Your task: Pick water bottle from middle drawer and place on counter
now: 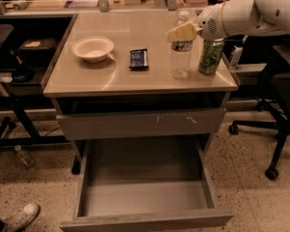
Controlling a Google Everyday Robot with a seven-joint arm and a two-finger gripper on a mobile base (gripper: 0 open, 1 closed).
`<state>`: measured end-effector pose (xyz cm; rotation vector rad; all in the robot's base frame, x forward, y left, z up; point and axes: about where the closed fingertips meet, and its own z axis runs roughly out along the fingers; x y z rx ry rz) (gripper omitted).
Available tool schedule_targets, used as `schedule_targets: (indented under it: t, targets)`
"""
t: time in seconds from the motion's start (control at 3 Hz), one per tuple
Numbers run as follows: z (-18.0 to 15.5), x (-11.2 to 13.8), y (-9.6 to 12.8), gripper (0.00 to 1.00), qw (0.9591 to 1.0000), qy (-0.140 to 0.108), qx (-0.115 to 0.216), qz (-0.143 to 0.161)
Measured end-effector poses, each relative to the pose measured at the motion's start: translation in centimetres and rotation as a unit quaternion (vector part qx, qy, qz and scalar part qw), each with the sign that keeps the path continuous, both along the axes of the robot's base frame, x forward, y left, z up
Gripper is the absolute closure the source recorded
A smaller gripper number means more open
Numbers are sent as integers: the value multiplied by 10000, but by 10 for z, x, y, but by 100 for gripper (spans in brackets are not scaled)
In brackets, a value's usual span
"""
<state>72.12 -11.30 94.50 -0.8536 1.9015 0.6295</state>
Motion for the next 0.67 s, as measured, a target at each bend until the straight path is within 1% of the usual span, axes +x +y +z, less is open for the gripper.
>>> schedule_targets:
  t: [0.33, 0.67]
  targets:
    - [0, 0, 0, 0, 10000, 0, 0, 1]
    - [0, 0, 0, 0, 10000, 0, 0, 1]
